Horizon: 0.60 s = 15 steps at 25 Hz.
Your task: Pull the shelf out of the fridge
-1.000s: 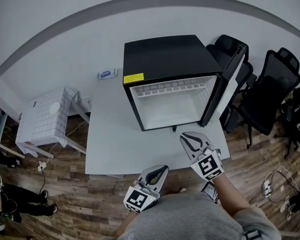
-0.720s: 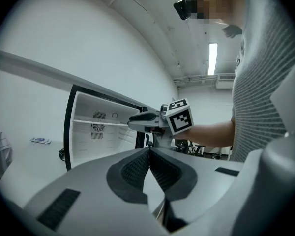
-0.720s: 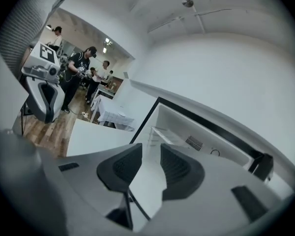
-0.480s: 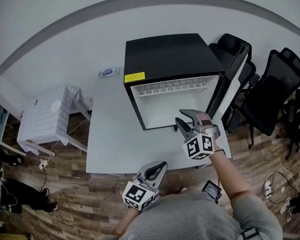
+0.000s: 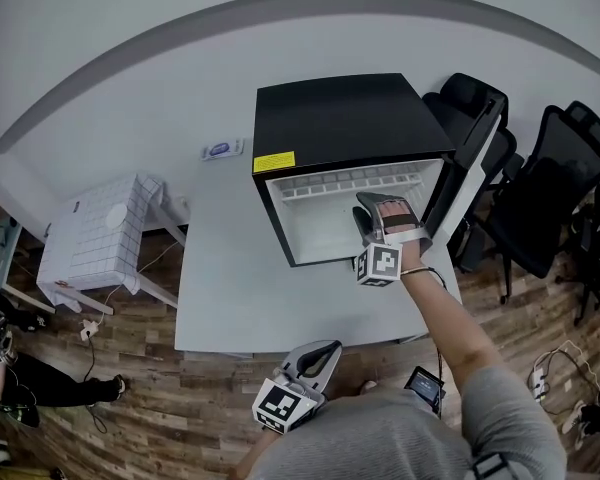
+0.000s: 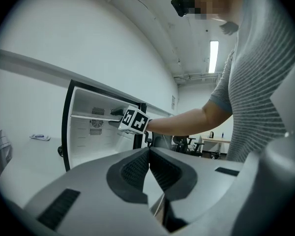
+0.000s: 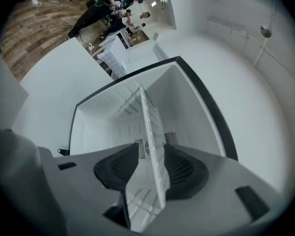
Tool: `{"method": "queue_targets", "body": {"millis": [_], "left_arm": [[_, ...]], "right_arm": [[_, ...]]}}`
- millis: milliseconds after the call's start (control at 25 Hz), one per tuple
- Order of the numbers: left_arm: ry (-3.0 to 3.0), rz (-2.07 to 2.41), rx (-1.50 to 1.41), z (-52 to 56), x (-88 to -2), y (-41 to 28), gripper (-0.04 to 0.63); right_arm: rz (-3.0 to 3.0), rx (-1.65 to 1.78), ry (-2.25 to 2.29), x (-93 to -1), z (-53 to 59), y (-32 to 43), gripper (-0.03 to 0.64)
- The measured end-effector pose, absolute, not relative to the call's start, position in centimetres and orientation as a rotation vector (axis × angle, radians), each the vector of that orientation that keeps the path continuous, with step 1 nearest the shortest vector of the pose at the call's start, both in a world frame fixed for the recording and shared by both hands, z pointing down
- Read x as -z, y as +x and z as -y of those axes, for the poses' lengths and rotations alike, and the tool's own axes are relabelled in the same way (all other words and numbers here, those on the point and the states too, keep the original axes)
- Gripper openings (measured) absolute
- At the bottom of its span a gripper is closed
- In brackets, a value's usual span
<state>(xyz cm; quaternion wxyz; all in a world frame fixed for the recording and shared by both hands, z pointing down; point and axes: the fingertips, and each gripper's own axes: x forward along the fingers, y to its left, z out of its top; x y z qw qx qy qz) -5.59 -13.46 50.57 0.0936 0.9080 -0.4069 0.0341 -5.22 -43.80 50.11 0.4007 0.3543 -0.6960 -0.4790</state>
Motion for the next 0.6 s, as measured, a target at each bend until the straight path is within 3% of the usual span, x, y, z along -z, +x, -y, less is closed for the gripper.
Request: {"method": "queue_targets", "body": {"millis": [600], "left_arm": [[2.653,1.293,-0.098,13.3,-51.0,-7.3,0.011]], "right_arm": [[1.503,1.309,0.844,-51.6,50.5,-7.5,0.152]]}}
